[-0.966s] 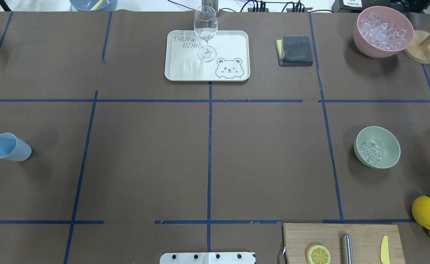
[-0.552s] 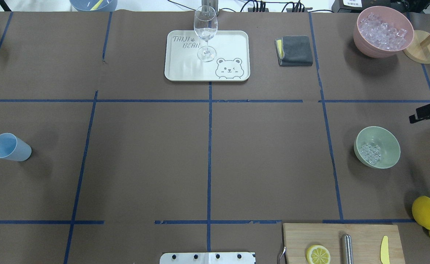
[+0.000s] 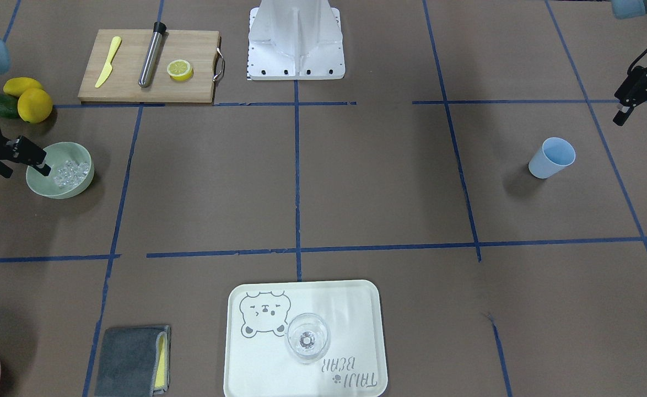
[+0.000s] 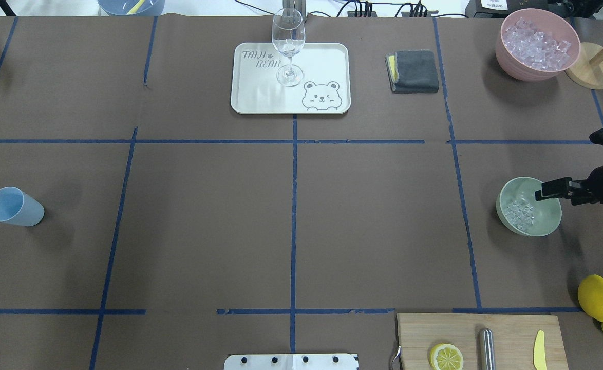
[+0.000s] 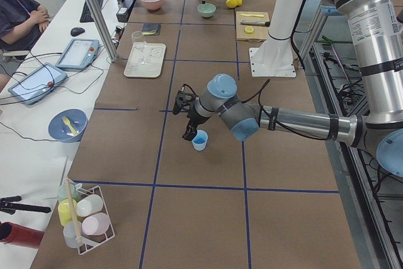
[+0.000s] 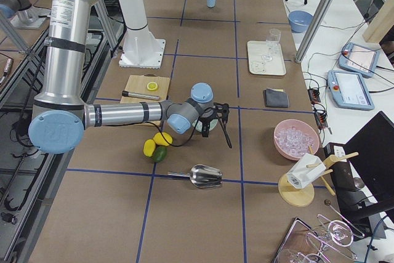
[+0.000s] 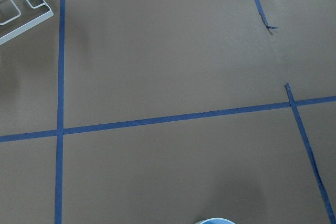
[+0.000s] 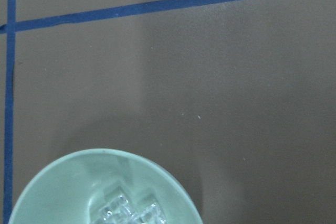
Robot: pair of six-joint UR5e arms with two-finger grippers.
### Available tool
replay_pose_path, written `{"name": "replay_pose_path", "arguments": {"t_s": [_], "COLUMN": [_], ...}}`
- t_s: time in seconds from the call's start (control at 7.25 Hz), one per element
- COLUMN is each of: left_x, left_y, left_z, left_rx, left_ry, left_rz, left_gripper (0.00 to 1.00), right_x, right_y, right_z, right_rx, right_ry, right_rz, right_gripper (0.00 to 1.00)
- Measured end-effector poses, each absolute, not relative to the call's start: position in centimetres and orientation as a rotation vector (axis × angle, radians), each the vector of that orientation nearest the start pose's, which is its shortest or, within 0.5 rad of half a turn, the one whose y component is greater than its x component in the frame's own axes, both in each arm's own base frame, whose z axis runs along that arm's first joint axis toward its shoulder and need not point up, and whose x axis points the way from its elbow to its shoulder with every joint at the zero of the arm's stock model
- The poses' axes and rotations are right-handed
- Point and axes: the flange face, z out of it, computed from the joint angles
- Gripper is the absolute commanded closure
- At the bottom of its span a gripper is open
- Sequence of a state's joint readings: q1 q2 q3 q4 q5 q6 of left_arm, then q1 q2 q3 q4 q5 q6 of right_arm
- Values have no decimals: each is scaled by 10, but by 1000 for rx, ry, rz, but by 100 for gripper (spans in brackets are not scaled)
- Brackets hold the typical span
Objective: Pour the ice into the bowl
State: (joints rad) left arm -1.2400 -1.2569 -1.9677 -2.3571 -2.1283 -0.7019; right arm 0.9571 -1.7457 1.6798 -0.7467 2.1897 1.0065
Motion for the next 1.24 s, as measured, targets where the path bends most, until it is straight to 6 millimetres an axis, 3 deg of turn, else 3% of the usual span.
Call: {"name": "replay_pose_path", "arguments": {"t_s": [0.14,0.28,0.55,0.83,1.24], "left_x": [50,50,51,63,106], "left_y": [-394,-393,-393,-391,-381], "left_z": [512,512,512,511,503], "left_rx": [479,479,477,452,467], "left_ry": [870,870,871,891,940], "left_rz": [-99,-99,-101,-115,-101], "left_gripper": [0,0,0,0,0], "right_x": [-195,-195,-196,-199,-196], "right_y": [-403,-399,-396,-391,-391], "right_z": [604,609,608,592,522], "right_rx": [73,67,61,45,18], "right_ry": [-937,-937,-945,-998,-1130], "right_rz": [134,136,124,94,98], "right_gripper": [79,100,100,100,100]}}
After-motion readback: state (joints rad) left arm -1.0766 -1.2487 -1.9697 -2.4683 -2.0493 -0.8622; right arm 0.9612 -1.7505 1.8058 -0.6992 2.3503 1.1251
